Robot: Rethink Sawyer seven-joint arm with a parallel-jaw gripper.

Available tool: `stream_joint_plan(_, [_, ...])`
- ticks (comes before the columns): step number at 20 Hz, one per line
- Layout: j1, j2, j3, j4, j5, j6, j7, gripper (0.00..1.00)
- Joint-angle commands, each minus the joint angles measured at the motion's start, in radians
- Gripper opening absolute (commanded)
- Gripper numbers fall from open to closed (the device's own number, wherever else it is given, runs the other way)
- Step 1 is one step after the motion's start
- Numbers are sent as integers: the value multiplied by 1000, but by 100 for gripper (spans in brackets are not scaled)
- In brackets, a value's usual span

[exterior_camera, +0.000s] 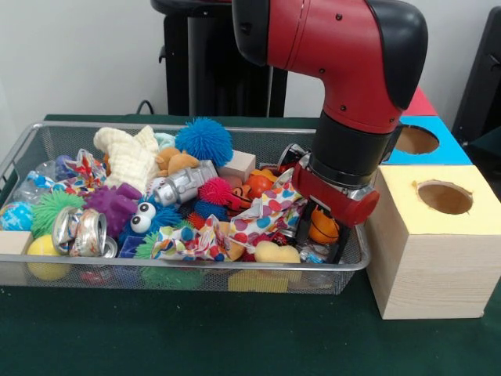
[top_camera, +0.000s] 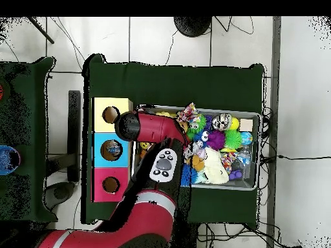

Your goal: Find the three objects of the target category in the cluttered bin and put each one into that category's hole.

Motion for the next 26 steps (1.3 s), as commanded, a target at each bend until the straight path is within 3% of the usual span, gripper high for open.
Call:
stream_joint_plan(1, [8,34,66,27,79,-77,224,100])
stream_joint_plan(12, [-32,60,153,37,119,-137,180,100])
stream_joint_plan(19, [2,121,86,-53,110,-22,154,100])
stream_joint_plan(26, [-1,170,84,-102,100,-7,130,100])
